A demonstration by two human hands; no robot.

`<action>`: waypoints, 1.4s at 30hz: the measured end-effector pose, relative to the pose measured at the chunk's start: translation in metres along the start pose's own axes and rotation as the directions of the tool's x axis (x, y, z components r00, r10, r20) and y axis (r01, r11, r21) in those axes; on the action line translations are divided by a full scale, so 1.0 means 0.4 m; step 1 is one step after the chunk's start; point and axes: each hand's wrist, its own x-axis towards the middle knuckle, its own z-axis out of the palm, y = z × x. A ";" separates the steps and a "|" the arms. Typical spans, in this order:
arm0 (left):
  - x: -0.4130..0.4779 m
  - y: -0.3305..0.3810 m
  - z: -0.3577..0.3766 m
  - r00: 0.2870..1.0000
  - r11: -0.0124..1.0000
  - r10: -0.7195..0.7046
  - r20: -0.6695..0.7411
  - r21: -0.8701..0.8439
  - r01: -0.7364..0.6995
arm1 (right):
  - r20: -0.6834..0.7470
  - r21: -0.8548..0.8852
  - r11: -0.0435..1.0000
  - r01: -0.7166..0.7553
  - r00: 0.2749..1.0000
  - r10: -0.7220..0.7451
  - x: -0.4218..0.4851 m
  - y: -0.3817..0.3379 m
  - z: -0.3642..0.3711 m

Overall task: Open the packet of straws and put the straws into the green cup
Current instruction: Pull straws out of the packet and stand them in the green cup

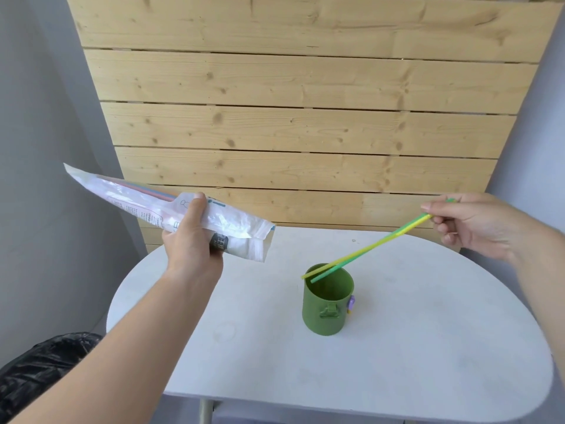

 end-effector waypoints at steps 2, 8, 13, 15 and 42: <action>-0.010 -0.014 0.005 0.999 1.000 -0.013 0.051 0.024 0.012 | -0.034 -0.018 0.999 0.031 0.999 -0.032 0.003 -0.005 0.013; -0.035 -0.044 0.013 0.990 0.997 -0.042 0.137 0.066 0.033 | -0.059 -0.140 0.980 0.142 0.987 -0.151 -0.011 -0.039 0.077; -0.049 -0.060 0.015 0.982 0.996 -0.063 0.177 0.080 0.049 | -0.055 -0.218 0.938 0.271 0.956 -0.289 -0.016 -0.059 0.159; -0.053 -0.063 0.017 0.979 0.995 -0.073 0.190 0.079 0.059 | -0.015 -0.283 0.907 0.312 0.944 -0.329 -0.016 -0.065 0.186; -0.059 -0.057 0.012 0.979 0.992 -0.114 0.171 0.072 0.103 | 0.048 -0.402 0.853 0.333 0.938 -0.344 0.000 -0.081 0.232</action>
